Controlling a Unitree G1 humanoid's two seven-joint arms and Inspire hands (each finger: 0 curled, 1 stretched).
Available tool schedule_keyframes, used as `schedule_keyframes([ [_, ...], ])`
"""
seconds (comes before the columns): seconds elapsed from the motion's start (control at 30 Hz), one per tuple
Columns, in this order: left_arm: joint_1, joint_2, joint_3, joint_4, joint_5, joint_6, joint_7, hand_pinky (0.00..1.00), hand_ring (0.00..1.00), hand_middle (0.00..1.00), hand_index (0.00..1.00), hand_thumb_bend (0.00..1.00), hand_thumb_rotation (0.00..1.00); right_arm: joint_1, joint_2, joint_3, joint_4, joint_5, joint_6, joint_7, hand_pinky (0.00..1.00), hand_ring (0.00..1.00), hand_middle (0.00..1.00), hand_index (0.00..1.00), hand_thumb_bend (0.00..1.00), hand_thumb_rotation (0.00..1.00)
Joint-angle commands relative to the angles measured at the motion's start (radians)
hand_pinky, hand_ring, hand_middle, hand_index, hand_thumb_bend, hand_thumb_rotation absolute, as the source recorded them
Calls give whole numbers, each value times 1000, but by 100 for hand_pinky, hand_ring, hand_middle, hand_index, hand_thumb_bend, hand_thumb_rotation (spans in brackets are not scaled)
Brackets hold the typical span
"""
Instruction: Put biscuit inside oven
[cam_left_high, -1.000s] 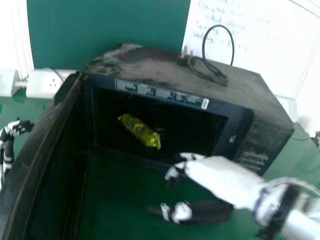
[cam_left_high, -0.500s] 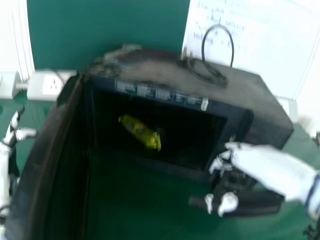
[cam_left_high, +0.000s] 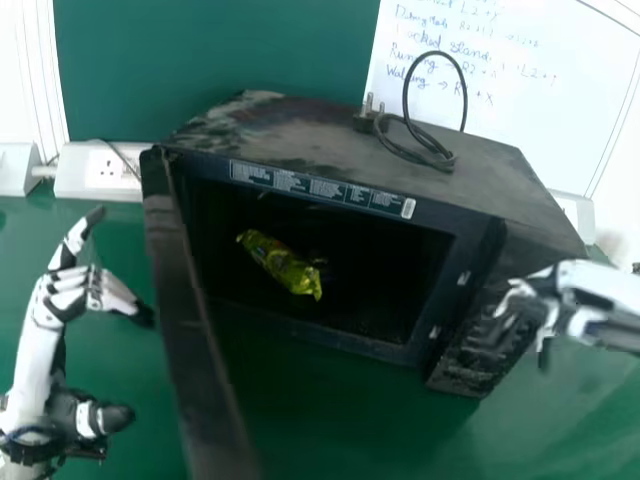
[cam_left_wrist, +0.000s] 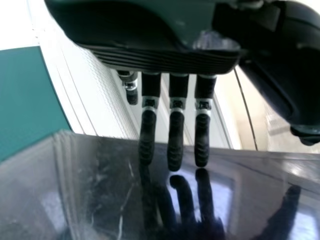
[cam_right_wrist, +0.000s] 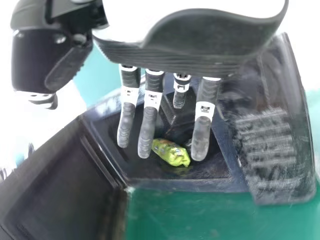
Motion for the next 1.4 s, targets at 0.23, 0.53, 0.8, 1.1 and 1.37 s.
schedule_keyframes([
  [0.23, 25, 45, -92, -12, -51, 16, -16, 26, 36, 39, 39, 66, 37, 62, -23, -56, 123, 26, -40, -46, 39, 47, 53, 61, 84, 40],
  [0.53, 39, 120, -141, -14, -42, 73, -74, 30, 41, 46, 44, 70, 30, 112, -23, -91, 125, 36, -54, -78, 42, 47, 50, 63, 84, 41],
  [0.8, 58, 215, -202, -18, -57, 183, -159, 37, 51, 57, 55, 71, 10, 141, -24, -107, 99, 43, -47, -108, 45, 49, 52, 65, 87, 44],
  [1.1, 40, 309, -287, -72, -154, 459, -331, 50, 65, 73, 71, 57, 0, 161, -16, -121, 65, 52, -33, -146, 41, 47, 52, 66, 85, 40],
  [1.37, -32, 341, -330, -127, -148, 632, -427, 53, 69, 78, 76, 51, 0, 174, -14, -126, 50, 54, -40, -163, 43, 48, 53, 66, 82, 37],
])
